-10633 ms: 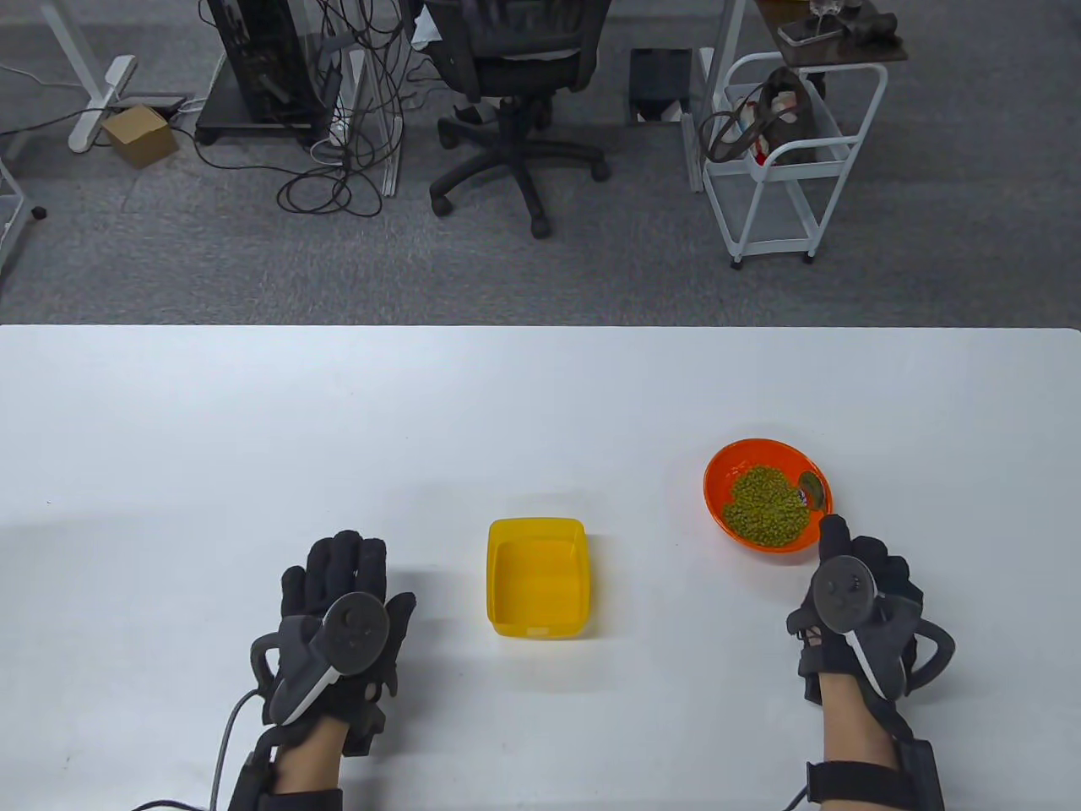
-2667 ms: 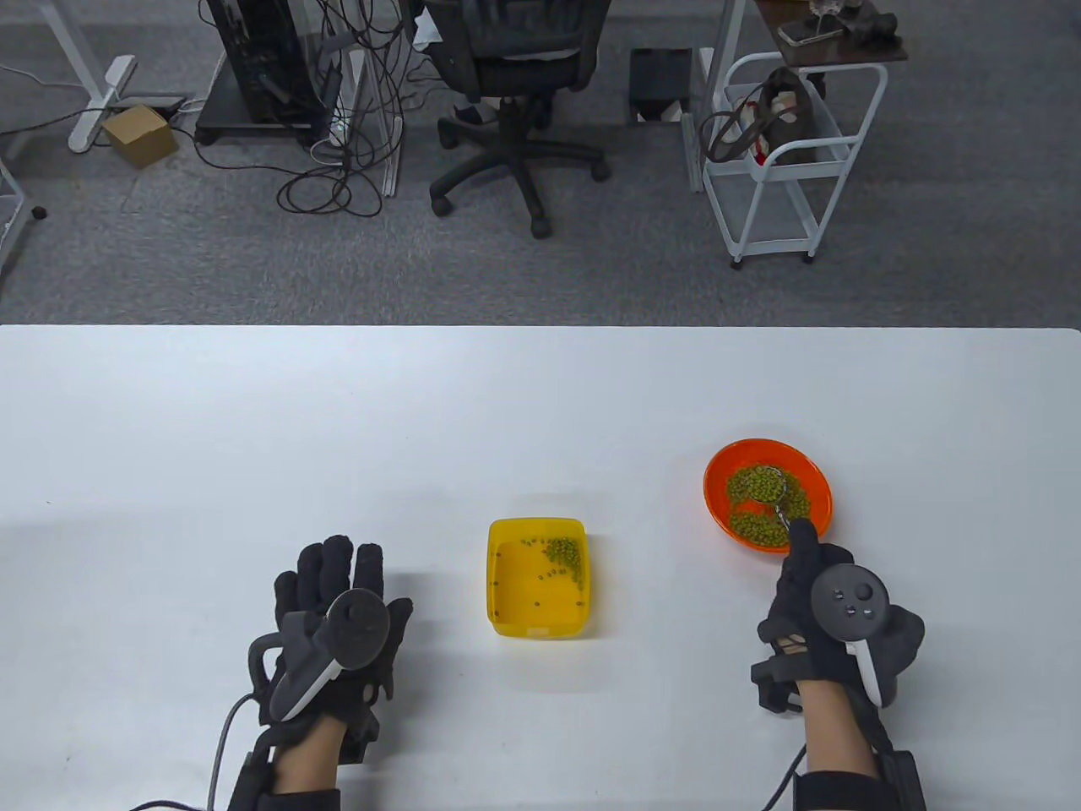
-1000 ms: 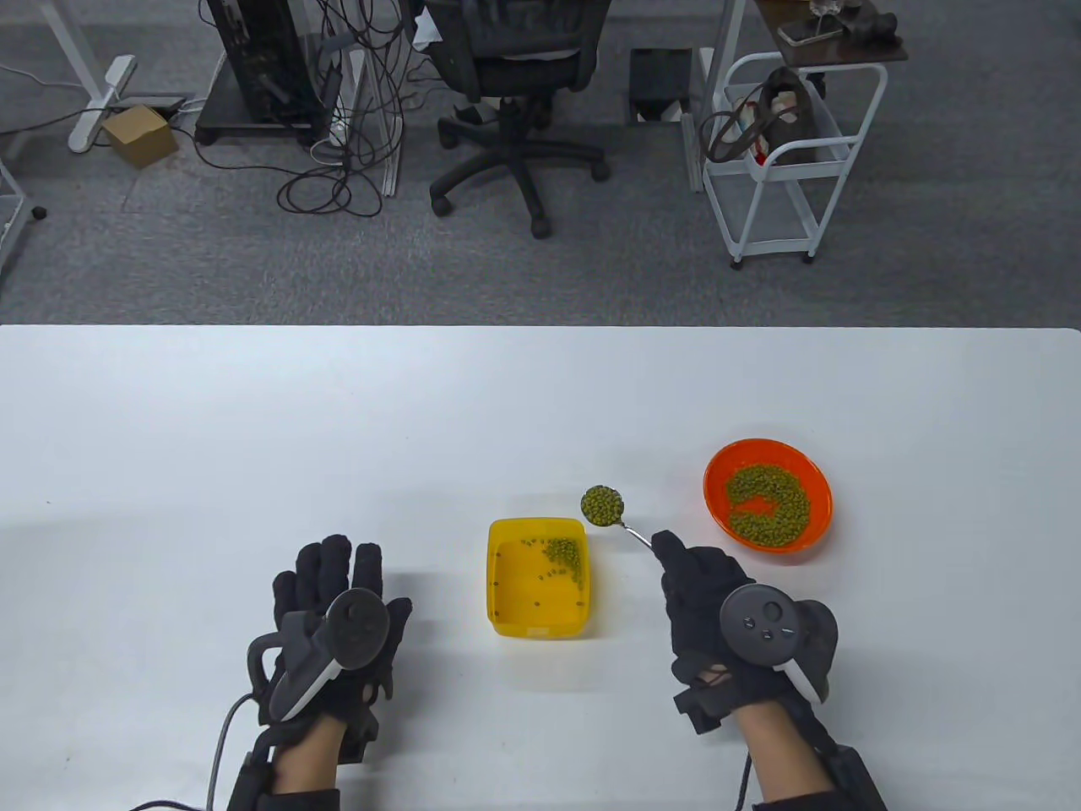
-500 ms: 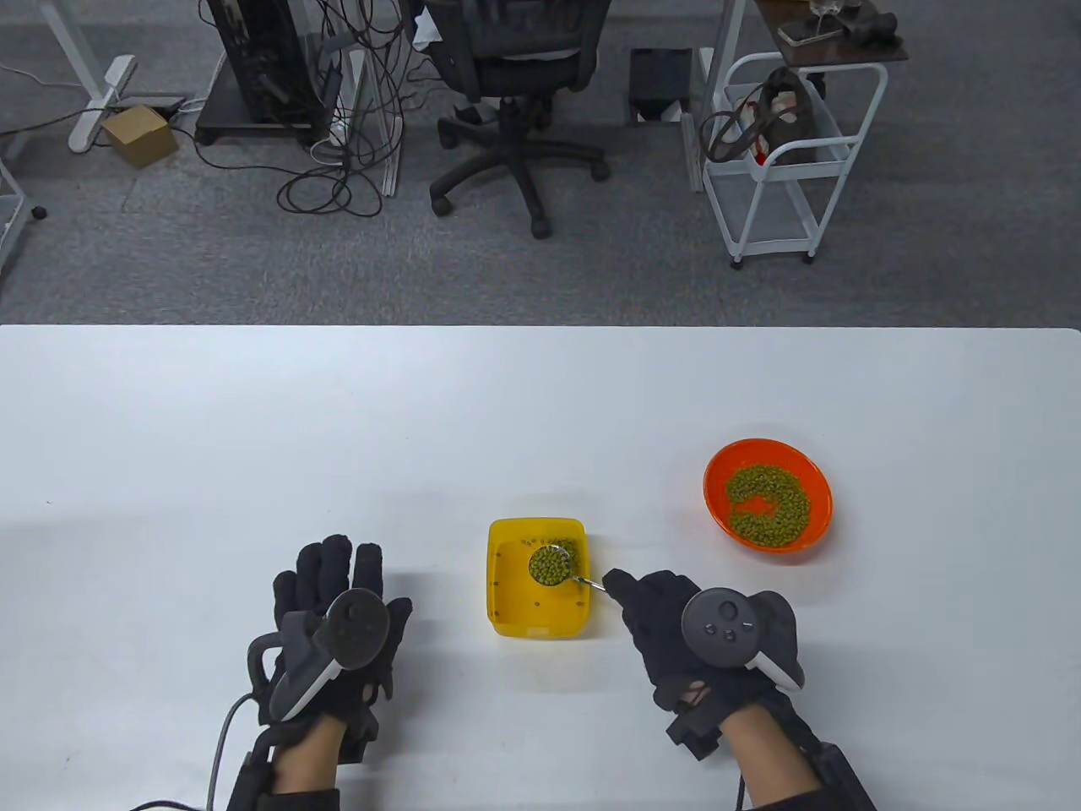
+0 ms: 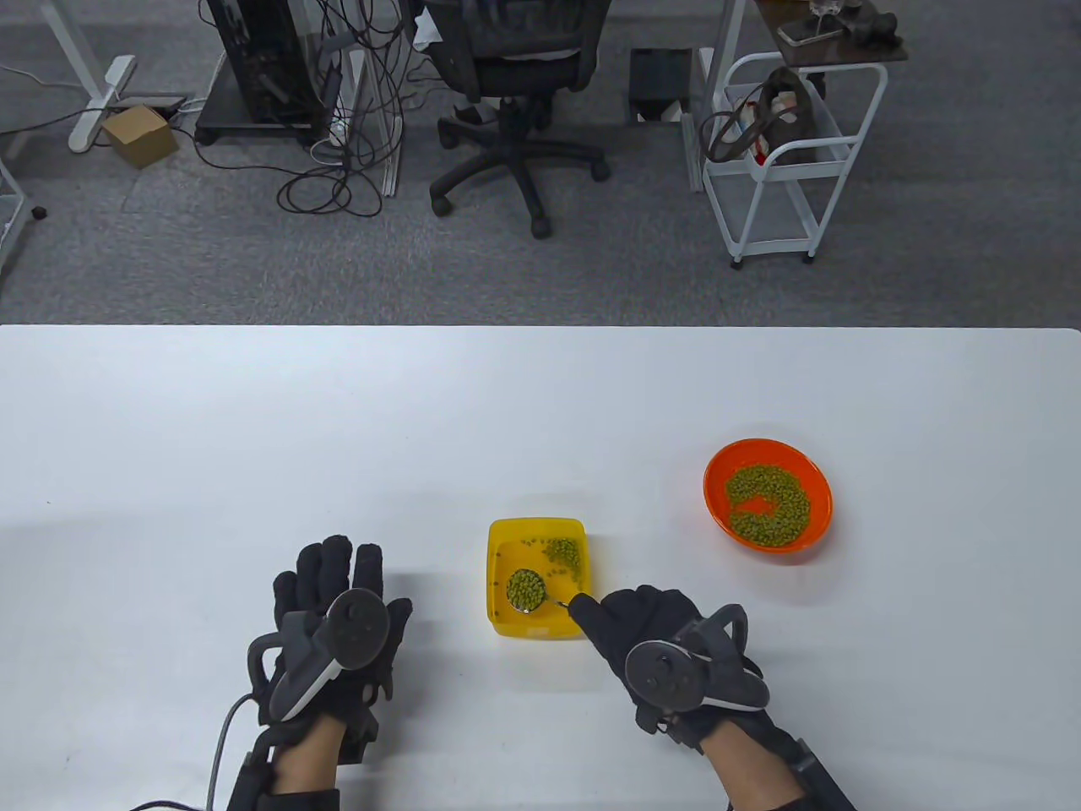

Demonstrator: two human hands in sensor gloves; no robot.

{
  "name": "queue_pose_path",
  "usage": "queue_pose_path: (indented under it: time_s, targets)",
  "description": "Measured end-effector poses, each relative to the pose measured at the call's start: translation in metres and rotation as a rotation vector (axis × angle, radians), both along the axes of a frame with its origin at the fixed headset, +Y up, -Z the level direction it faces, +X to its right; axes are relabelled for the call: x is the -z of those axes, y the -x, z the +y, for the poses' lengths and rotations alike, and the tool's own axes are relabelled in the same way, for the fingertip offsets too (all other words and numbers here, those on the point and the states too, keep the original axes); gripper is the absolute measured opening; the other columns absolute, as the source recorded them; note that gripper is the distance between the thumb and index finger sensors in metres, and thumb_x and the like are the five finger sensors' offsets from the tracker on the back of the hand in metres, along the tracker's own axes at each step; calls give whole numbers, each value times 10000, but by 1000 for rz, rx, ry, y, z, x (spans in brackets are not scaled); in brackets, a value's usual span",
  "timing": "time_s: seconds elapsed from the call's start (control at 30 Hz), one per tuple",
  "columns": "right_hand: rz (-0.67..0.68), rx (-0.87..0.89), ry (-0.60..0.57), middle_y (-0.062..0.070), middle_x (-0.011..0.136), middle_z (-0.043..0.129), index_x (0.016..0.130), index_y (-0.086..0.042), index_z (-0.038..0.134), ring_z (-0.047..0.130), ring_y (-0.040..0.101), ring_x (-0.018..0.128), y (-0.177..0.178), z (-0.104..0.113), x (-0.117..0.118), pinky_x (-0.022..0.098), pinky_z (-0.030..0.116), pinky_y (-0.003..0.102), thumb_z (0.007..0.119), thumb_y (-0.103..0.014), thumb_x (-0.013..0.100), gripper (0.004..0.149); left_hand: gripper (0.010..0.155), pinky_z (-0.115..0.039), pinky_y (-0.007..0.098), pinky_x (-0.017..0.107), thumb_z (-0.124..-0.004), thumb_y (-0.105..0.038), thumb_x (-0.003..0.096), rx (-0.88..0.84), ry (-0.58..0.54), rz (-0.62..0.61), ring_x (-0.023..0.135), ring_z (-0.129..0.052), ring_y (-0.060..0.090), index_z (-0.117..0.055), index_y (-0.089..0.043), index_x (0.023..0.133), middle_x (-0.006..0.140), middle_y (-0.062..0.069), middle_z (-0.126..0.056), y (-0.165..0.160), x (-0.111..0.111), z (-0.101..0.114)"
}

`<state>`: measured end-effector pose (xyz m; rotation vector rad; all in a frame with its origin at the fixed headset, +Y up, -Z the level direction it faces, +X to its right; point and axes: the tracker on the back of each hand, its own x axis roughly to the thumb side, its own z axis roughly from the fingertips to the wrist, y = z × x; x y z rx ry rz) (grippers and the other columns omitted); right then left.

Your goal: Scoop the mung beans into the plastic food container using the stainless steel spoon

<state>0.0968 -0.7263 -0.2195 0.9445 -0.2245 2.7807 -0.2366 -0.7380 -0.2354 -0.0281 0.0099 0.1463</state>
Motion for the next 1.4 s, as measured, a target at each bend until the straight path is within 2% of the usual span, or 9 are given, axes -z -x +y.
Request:
queue_pose_path:
  time_s: [1.03, 1.1, 1.2, 1.3, 1.4]
  targets:
    - [58, -153, -232, -54, 794, 774, 954, -273, 711, 839, 196, 638, 12, 10, -14, 600, 705, 502, 712, -312, 517, 438, 755, -156, 655, 726, -618, -554, 476, 5, 2, -2, 1062, -168, 433, -276, -262, 1082, 1149, 141, -131, -1, 0, 0]
    - [49, -99, -246, -92, 782, 783, 948, -273, 719, 848, 190, 626, 10, 12, -14, 592, 716, 498, 716, -316, 513, 437, 756, -154, 654, 726, -619, -554, 475, 9, -3, -2, 1061, -162, 432, -276, -261, 1082, 1147, 142, -124, -1, 0, 0]
    - [-11, 2, -292, -90, 760, 807, 935, -272, 739, 872, 182, 591, -1, 21, -12, 569, 740, 490, 721, -327, 506, 433, 757, -154, 655, 725, -619, -554, 475, 9, -6, -2, 1060, -160, 433, -276, -260, 1082, 1146, 143, -121, -1, 0, 0]
    - [-116, 131, -257, -91, 751, 814, 933, -265, 744, 877, 183, 578, -21, 25, -4, 561, 742, 491, 722, -331, 507, 432, 754, -153, 654, 725, -618, -553, 476, 10, -22, 0, 1058, -157, 431, -278, -260, 1082, 1143, 143, -115, -1, 0, 0]
    - [-280, 233, -231, -97, 739, 821, 931, -259, 747, 884, 179, 560, -55, 26, 8, 549, 751, 487, 722, -337, 508, 431, 749, -162, 650, 727, -621, -549, 476, 17, -97, 10, 1055, -163, 429, -288, -257, 1079, 1138, 145, -114, -1, -2, 4]
